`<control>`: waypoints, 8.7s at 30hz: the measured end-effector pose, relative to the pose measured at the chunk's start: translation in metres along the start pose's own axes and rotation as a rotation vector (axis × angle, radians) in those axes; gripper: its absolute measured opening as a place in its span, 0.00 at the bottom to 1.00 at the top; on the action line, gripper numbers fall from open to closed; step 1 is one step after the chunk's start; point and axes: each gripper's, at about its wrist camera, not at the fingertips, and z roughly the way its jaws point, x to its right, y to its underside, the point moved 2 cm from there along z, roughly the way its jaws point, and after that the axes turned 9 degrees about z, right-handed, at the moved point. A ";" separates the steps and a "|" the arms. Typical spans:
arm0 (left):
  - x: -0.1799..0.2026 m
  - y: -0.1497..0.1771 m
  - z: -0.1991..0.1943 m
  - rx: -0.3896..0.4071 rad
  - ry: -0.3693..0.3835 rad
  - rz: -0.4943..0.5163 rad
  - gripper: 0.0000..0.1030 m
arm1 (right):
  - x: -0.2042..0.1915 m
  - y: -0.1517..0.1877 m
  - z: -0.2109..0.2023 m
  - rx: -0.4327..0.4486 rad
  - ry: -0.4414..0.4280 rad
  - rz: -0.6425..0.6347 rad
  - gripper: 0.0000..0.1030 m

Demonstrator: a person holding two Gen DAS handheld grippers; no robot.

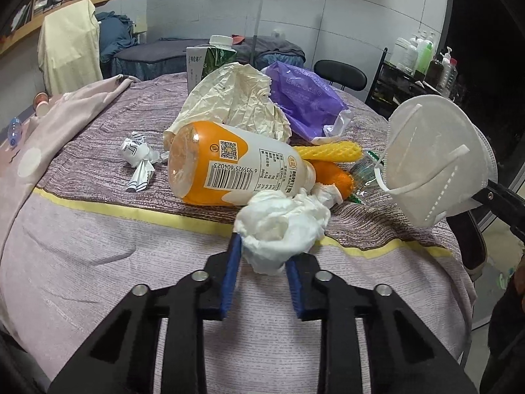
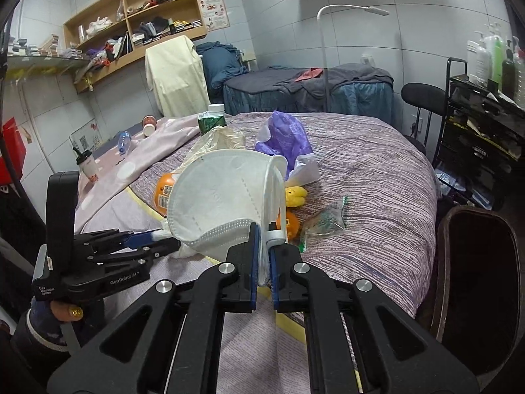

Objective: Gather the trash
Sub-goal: 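Grasp the white face mask with the right tool while the left tool grasps the white tissue, then carry mask and tissue to the brown bin and open both tools to drop them, then return both tools to the bed and reach toward the purple bag, then grasp the purple plastic bag with the right tool while the left tool grasps the beige bag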

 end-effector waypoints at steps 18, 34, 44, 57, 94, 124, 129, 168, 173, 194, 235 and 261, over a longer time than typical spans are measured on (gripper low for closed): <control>0.049 -0.025 -0.042 0.136 0.081 0.051 0.10 | 0.050 0.008 -0.038 0.112 0.042 0.109 0.07; 0.131 -0.092 -0.047 0.252 0.237 0.175 0.10 | 0.159 0.006 -0.098 0.247 0.286 0.271 0.07; 0.180 -0.109 -0.022 0.208 0.340 0.209 0.10 | 0.258 0.030 -0.090 0.183 0.489 0.424 0.07; 0.221 -0.108 0.018 0.090 0.403 0.251 0.10 | 0.288 0.065 -0.057 0.074 0.538 0.498 0.44; 0.325 -0.102 0.102 -0.106 0.392 0.454 0.43 | 0.284 0.063 -0.175 0.362 0.666 0.596 0.81; 0.253 -0.103 -0.014 0.263 0.188 0.412 0.94 | 0.233 0.043 -0.165 0.437 0.538 0.451 0.94; 0.226 -0.096 -0.027 0.290 0.146 0.372 0.94 | 0.206 0.034 -0.156 0.458 0.484 0.385 0.94; -0.057 -0.024 -0.022 0.120 -0.105 -0.018 0.94 | -0.024 -0.017 0.067 -0.044 0.013 -0.151 0.94; -0.057 -0.031 -0.015 0.122 -0.080 -0.028 0.94 | -0.013 -0.039 0.086 -0.042 0.056 -0.091 0.94; -0.076 -0.084 0.018 0.095 -0.039 0.052 0.94 | 0.043 -0.102 0.205 -0.233 0.047 0.076 0.26; -0.030 -0.133 -0.028 0.224 0.134 0.108 0.09 | 0.058 -0.083 0.020 0.138 0.050 0.096 0.11; 0.043 -0.091 -0.053 0.256 0.214 0.099 0.09 | 0.098 -0.026 0.051 -0.056 0.069 0.182 0.26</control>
